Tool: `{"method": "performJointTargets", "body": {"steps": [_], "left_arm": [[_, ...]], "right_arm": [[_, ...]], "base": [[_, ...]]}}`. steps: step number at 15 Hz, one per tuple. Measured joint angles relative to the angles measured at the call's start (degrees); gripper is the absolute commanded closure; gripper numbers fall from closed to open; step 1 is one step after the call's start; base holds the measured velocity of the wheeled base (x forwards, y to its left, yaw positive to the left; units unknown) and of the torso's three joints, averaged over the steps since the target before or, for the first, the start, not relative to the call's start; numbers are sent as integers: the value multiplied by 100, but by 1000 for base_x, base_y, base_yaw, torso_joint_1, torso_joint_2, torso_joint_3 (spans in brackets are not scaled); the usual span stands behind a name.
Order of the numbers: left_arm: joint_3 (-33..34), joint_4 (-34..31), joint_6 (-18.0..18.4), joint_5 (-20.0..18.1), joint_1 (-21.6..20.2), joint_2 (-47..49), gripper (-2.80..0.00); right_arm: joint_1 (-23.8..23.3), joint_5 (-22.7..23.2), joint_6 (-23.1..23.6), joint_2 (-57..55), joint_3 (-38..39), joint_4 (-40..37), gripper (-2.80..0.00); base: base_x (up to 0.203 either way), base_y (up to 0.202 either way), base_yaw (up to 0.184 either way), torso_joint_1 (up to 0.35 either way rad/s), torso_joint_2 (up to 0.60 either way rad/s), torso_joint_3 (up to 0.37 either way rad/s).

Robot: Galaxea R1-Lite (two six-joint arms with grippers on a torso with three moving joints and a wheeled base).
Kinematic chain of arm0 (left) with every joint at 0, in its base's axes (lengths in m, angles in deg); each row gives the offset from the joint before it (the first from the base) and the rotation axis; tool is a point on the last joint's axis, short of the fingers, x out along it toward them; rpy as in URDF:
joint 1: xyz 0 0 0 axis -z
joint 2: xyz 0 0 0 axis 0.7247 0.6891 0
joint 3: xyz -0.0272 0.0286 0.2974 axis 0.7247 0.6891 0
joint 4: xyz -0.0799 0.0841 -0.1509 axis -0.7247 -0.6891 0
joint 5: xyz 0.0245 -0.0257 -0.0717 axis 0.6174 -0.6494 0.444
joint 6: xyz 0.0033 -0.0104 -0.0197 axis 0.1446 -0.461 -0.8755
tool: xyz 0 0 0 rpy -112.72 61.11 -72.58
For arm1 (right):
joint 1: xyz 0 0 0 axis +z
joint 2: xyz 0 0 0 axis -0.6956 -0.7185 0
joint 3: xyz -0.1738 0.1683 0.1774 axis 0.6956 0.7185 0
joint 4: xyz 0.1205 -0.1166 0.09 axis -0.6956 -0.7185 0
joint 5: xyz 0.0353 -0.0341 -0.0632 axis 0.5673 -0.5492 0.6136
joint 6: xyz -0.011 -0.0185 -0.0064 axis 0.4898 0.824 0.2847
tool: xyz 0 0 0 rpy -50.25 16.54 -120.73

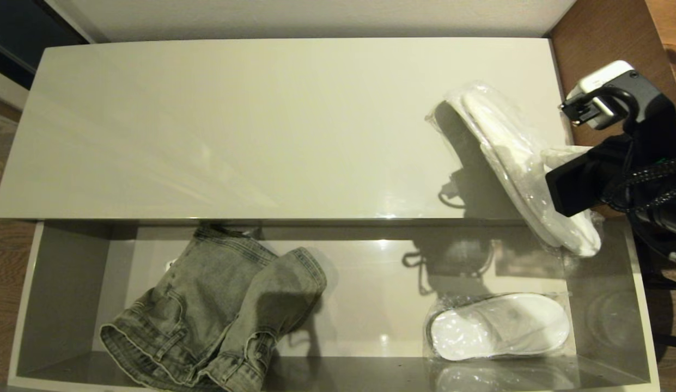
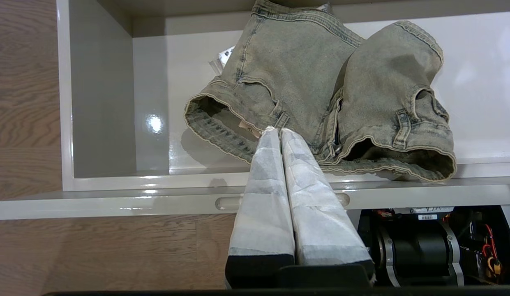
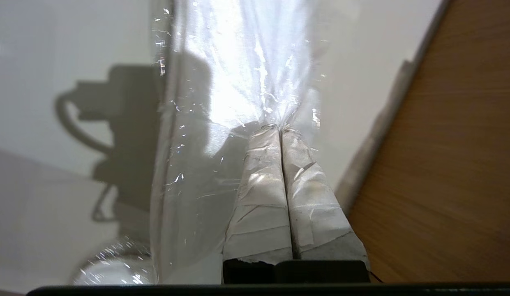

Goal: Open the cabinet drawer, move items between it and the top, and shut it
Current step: Place the disposable slippers on the table

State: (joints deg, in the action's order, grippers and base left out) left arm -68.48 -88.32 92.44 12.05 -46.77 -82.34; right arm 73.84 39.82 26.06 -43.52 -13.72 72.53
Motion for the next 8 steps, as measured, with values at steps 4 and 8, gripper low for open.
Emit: {"method": "performJointTargets", "body": {"steps": [4,8], "left_arm": [[0,0,0,-2,0,0,0],[0,1,-1,-2,0,0,0]], "right_arm": [[-22,-152,-429,-726,-280,344,0],[-265,-505,-377,-1468,-46,1956,0]], "base": [[0,0,0,0,0,0],[0,0,0,0,0,0]]}}
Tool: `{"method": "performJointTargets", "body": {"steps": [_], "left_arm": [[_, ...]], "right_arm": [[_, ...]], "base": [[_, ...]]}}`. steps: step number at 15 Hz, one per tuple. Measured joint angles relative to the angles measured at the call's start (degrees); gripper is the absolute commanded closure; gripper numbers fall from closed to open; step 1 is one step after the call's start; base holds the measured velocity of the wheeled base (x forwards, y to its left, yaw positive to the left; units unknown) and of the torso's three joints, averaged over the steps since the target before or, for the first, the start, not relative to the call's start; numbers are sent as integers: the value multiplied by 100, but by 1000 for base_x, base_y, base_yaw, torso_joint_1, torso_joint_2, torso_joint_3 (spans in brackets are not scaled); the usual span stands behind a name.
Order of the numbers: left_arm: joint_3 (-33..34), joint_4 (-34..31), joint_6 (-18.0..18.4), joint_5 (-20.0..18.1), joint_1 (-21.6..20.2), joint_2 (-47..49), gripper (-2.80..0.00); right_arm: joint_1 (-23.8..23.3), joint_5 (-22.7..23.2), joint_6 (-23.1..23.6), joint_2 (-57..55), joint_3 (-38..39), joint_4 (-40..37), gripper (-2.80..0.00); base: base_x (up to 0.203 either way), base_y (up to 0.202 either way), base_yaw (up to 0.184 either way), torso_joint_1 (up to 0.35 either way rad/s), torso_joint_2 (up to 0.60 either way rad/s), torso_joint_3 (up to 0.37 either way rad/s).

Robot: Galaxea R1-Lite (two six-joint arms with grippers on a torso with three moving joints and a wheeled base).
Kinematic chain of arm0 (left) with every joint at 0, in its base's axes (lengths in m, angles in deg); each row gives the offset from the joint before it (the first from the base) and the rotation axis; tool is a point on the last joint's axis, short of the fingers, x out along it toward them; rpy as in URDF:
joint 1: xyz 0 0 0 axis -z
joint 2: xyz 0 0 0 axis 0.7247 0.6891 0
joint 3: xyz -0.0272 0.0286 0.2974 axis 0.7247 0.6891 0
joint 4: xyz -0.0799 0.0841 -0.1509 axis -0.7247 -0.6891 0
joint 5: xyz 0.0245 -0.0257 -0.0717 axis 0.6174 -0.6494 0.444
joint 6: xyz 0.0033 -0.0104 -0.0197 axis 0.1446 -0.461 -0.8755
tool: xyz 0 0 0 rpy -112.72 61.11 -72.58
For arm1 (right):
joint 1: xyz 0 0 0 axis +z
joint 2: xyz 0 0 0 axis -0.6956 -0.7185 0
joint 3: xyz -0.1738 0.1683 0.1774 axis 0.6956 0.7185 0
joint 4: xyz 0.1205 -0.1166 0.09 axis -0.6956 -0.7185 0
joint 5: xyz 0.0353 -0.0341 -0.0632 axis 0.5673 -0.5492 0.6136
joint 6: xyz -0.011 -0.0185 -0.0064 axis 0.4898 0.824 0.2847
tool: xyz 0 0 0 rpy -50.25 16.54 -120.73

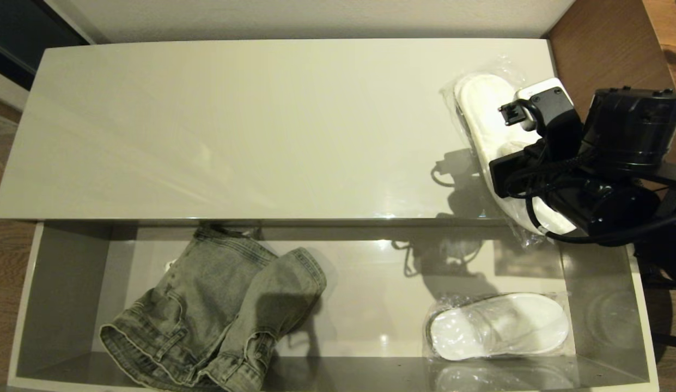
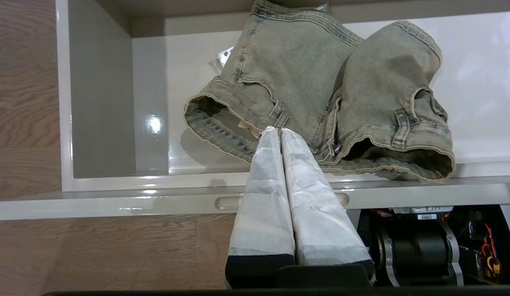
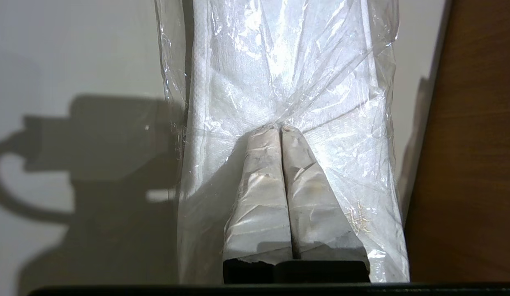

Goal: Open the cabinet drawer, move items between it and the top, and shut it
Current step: Place the disposable slippers on the table

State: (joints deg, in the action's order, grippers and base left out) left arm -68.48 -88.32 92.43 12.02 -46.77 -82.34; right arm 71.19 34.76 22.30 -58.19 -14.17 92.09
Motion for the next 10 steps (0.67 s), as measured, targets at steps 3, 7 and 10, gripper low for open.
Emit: {"method": "performJointTargets", "body": {"steps": [3,7,10], "left_arm": [[0,-1,3,2,0,0,0],[0,-1,1,2,0,0,0],[0,-1,1,4,0,0,0]], "right_arm": [[-90,-33,1,-166,110,355,-280],[-106,-151,-2,-107,170,359,-280],[-100,-73,6,108,258,232,-280]], "base": [[0,0,0,0,0,0],[0,0,0,0,0,0],[0,0,0,0,0,0]]}}
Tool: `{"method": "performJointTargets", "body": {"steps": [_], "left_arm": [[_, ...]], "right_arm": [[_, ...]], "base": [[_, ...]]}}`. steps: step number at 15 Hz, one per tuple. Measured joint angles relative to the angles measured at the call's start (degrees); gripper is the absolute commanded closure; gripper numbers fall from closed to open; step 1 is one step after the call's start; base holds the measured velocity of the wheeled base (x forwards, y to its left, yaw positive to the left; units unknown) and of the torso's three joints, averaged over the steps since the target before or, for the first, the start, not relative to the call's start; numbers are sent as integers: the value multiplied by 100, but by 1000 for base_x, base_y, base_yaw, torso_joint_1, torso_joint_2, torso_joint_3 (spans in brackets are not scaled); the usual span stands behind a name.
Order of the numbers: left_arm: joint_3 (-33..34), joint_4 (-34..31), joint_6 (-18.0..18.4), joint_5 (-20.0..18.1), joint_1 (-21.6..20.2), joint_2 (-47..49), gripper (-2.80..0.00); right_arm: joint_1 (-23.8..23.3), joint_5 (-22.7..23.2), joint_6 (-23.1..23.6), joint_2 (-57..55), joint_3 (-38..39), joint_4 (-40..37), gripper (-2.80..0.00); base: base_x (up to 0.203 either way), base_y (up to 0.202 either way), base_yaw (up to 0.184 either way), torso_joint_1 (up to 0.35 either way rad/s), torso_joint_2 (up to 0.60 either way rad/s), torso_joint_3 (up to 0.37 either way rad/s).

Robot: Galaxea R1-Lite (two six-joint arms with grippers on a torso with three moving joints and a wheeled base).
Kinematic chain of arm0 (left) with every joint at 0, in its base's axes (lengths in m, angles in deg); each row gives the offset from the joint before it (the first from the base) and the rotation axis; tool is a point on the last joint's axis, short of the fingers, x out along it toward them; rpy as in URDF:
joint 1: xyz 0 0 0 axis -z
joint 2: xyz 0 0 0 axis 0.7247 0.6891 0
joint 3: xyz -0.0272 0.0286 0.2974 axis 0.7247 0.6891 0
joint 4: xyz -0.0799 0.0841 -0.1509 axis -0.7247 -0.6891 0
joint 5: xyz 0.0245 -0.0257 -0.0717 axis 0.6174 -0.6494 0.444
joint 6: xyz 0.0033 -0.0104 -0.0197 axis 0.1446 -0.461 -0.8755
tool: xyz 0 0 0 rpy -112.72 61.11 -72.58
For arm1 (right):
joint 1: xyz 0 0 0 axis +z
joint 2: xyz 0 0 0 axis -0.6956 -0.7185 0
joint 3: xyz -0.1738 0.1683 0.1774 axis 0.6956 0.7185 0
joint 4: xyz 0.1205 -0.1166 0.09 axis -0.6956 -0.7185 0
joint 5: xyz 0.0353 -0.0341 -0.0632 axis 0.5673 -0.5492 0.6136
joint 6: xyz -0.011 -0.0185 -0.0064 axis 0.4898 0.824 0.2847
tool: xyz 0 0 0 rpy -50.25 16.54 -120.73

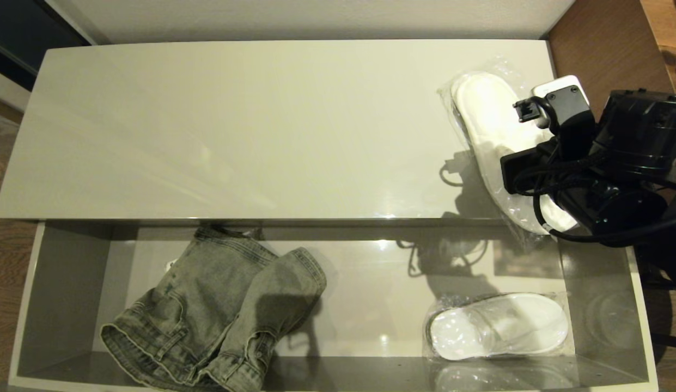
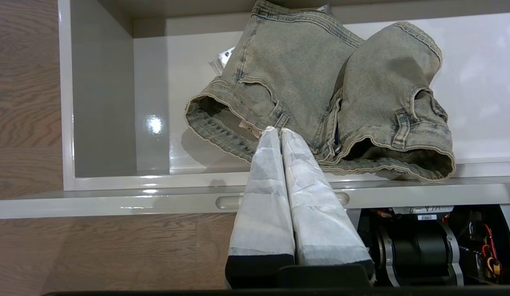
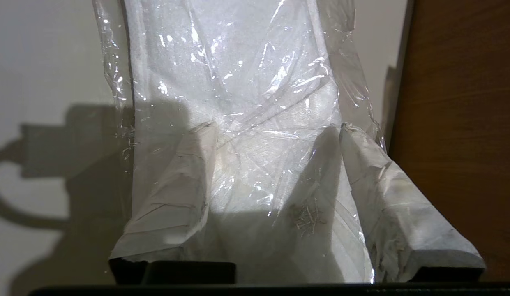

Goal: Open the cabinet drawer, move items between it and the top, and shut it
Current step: Place the disposable slippers on the table

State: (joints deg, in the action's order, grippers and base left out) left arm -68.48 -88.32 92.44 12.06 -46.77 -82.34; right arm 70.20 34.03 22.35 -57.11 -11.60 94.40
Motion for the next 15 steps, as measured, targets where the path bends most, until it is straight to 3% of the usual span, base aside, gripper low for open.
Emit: {"method": "performJointTargets", "body": {"steps": [5,8,11,14,15], "left_arm": [[0,0,0,-2,0,0,0],[0,1,-2,-2,0,0,0],[0,0,0,-3,0,0,0],[0,1,0,-2,0,0,0],[0,0,0,-4,2,0,0]], "right_arm": [[24,30,-121,588,90,-189,-280],[30,-257,-215,848,84,18,-280],[30,-418,-174,853,120,375,-280],[67,-498,95,1033,54,180,-280],[114,-519,183,1262,-8,-120,0]], "base": [[0,0,0,0,0,0],[0,0,0,0,0,0],[0,0,0,0,0,0],[0,0,0,0,0,0],[0,0,0,0,0,0]]}}
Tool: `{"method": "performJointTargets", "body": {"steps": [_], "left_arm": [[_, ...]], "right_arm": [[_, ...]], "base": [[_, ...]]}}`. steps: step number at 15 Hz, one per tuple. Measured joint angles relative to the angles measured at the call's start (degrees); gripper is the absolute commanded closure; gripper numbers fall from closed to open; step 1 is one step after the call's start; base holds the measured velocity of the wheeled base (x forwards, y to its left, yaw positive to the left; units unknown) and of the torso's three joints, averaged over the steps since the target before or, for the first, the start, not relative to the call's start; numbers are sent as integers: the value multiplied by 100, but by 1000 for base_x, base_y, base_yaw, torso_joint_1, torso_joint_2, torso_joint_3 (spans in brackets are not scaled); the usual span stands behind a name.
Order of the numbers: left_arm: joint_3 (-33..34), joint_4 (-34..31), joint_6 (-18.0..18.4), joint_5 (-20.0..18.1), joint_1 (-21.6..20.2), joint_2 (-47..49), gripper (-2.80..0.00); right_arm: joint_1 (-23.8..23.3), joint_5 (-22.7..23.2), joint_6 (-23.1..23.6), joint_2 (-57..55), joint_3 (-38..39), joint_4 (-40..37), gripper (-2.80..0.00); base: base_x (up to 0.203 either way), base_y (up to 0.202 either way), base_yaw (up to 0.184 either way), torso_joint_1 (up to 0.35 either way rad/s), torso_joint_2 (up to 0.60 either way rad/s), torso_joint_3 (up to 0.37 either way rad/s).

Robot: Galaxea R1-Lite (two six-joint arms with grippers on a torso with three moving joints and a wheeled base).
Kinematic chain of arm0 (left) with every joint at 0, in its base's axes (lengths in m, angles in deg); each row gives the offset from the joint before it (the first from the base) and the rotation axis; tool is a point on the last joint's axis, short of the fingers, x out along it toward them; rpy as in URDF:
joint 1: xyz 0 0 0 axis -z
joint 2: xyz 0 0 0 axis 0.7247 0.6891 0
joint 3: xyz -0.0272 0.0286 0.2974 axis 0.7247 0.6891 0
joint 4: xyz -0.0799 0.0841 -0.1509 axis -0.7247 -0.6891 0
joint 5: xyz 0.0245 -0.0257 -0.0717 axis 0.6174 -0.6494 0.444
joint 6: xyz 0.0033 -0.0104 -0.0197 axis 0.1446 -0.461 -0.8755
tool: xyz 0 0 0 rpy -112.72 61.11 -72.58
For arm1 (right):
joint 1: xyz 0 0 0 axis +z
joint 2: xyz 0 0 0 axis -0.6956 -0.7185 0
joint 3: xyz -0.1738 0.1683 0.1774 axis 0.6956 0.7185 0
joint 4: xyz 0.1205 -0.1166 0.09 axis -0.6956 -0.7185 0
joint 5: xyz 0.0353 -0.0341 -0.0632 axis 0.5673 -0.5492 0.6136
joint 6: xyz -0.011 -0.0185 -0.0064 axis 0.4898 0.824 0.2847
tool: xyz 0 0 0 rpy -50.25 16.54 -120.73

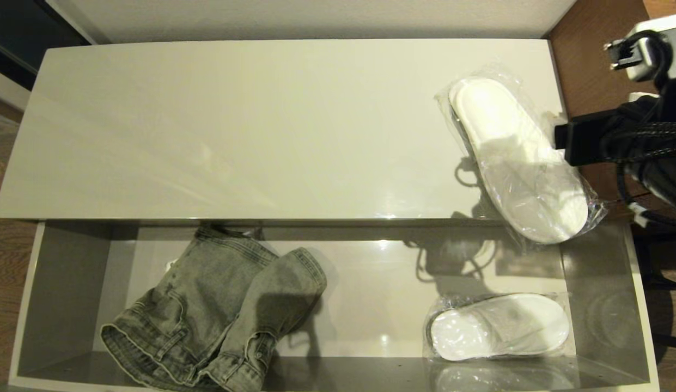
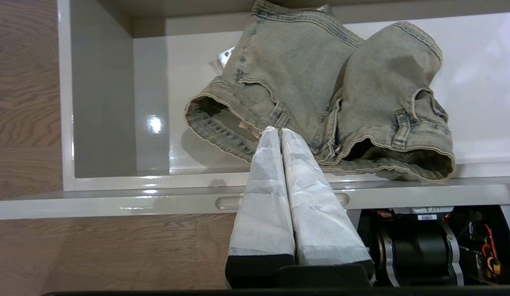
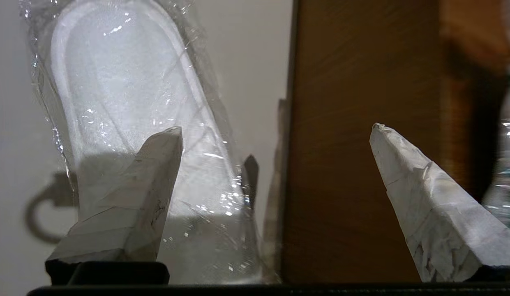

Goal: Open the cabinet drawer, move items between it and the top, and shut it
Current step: Place the disposable slippers on the table, then close the drawer

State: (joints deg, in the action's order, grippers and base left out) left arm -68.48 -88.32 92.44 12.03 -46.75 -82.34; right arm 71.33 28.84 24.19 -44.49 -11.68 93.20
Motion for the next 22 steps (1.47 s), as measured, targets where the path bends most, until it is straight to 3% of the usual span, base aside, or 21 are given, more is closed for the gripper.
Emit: {"method": "performJointTargets", "body": {"steps": [8,13,15,17,19,22], "left_arm": [[0,1,0,0,-2,0,0],[0,0,0,2,-2,0,0],[0,1,0,-2,-2,0,0],[0,0,0,0,-2,0,0],[0,0,-2,0,-2,0,0],[0,1,0,0,-2,0,0]], "right_arm": [[585,-493,132,2210,-1146,-3996,0],[586,-547,158,2899,-1683,-4920,0],[662,-231,141,3142,-2092,-5570,0],[733,365,64,3363,-2623,-6418,0],[876,702,-176,3492,-3473,-7352,0],[1579,637,-823,3533,-4837,-8709,0]], "base": [[0,0,0,0,0,0],[0,0,0,0,0,0],[0,0,0,0,0,0],[0,0,0,0,0,0],[0,0,0,0,0,0],[0,0,0,9,-20,-10]]}}
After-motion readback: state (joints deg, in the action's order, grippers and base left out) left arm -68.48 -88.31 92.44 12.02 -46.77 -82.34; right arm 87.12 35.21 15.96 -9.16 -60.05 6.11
